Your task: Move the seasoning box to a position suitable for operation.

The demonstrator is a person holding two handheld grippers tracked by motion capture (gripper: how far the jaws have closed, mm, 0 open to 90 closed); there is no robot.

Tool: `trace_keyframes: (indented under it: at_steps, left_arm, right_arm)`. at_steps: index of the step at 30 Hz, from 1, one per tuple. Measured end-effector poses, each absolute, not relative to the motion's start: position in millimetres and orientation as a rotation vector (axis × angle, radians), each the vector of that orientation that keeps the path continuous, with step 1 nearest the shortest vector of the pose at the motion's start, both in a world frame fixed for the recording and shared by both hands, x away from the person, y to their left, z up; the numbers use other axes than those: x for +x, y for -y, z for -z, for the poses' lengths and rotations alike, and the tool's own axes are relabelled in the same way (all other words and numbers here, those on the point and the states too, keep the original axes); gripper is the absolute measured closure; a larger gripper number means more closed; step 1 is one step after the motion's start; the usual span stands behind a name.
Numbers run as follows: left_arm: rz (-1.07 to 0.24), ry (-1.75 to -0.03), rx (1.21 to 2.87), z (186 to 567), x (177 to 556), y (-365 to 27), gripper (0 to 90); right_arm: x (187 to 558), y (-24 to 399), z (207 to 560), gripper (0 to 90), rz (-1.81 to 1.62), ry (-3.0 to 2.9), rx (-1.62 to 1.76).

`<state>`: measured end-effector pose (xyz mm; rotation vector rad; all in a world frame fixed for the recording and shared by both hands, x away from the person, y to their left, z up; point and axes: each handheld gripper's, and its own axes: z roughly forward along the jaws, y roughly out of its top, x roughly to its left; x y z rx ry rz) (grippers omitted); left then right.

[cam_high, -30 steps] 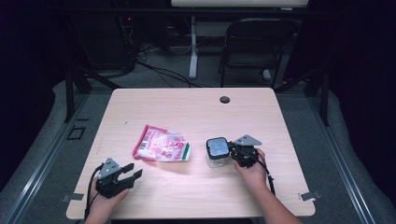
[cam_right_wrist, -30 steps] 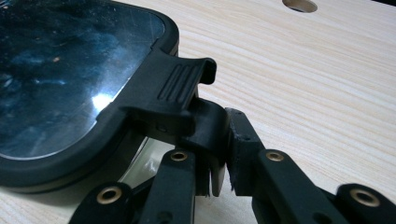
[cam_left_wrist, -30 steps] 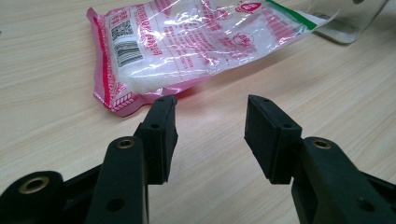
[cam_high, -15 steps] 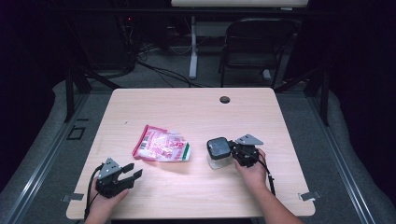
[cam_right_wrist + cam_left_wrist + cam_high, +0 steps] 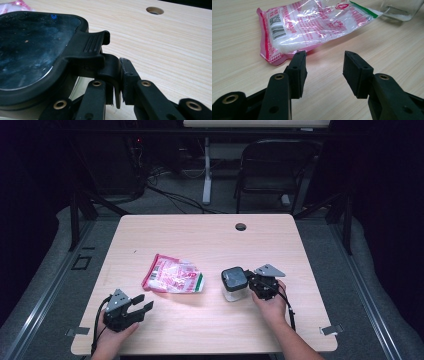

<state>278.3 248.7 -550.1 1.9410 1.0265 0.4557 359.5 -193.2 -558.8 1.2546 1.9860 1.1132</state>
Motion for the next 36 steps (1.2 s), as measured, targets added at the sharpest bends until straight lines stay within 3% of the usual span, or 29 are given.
trace_keyframes:
  at_steps: [14,23,36]
  left_arm:
    - [-0.388,-0.852,2.020,548,288,-206,58.5]
    - [-0.308,-0.697,2.088,551,287,-149,58.0]
    - [-0.261,-0.637,2.112,553,274,-118,80.6]
  right_arm:
    - [324,181,554,82.4,-1.162,-2.054,1.136]
    - [302,161,559,82.2,-1.173,-2.136,1.065]
    - [296,149,566,81.2,-1.212,-2.203,1.028]
